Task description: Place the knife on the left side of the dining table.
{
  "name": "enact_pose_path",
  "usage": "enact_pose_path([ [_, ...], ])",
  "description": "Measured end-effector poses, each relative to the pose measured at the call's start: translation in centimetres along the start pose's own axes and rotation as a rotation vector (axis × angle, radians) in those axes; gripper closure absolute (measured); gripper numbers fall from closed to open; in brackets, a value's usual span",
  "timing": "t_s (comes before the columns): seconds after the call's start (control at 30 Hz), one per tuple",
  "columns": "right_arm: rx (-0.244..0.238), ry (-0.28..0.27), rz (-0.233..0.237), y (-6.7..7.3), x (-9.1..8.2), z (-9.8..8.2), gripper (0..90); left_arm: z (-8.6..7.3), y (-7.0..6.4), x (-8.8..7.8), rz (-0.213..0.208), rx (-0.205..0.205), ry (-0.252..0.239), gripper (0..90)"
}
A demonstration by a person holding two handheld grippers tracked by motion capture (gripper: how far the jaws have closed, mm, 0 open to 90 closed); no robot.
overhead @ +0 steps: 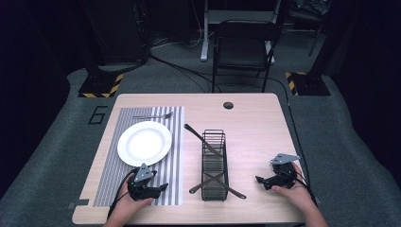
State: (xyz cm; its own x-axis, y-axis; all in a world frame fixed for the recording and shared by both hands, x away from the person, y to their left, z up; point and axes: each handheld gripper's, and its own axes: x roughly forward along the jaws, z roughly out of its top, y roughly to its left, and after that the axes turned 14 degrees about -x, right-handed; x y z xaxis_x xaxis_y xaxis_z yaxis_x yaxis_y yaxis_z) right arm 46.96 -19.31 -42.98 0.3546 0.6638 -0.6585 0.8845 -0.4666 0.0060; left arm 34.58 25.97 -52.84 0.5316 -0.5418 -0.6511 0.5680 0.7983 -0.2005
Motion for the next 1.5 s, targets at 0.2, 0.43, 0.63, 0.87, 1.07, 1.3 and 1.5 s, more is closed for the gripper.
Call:
enact_pose_path([
  [0.2, 0.003, 0.001, 0.004, 0.0, 0.0, 0.0, 0.0, 0.0, -0.1, 0.0, 0.005, 0.005, 0.004, 28.0],
  [0.43, 0.003, 0.001, 0.004, 0.0, 0.0, 0.0, 0.0, 0.0, 0.0, -0.1, 0.003, 0.000, 0.001, 29.0],
  [0.63, 0.004, 0.002, 0.003, 0.0, 0.0, 0.0, 0.0, 0.1, 0.0, -0.7, -0.002, -0.005, -0.016, 35.4],
  [0.87, 0.007, 0.002, 0.007, 0.0, 0.0, 0.0, 0.0, 0.8, -0.9, -2.3, -0.024, -0.040, -0.054, 36.4],
  [1.07, 0.007, 0.002, 0.007, 0.0, 0.0, 0.0, 0.0, 1.7, -1.7, -2.6, -0.009, -0.033, -0.060, 36.4],
  [1.3, 0.007, 0.002, 0.006, 0.0, 0.0, 0.0, 0.0, 3.2, -2.1, -3.5, -0.038, -0.087, -0.062, 37.3],
  [1.5, 0.008, 0.002, 0.006, 0.0, 0.0, 0.0, 0.0, 4.4, -2.4, -3.9, -0.027, -0.107, -0.101, 37.3],
])
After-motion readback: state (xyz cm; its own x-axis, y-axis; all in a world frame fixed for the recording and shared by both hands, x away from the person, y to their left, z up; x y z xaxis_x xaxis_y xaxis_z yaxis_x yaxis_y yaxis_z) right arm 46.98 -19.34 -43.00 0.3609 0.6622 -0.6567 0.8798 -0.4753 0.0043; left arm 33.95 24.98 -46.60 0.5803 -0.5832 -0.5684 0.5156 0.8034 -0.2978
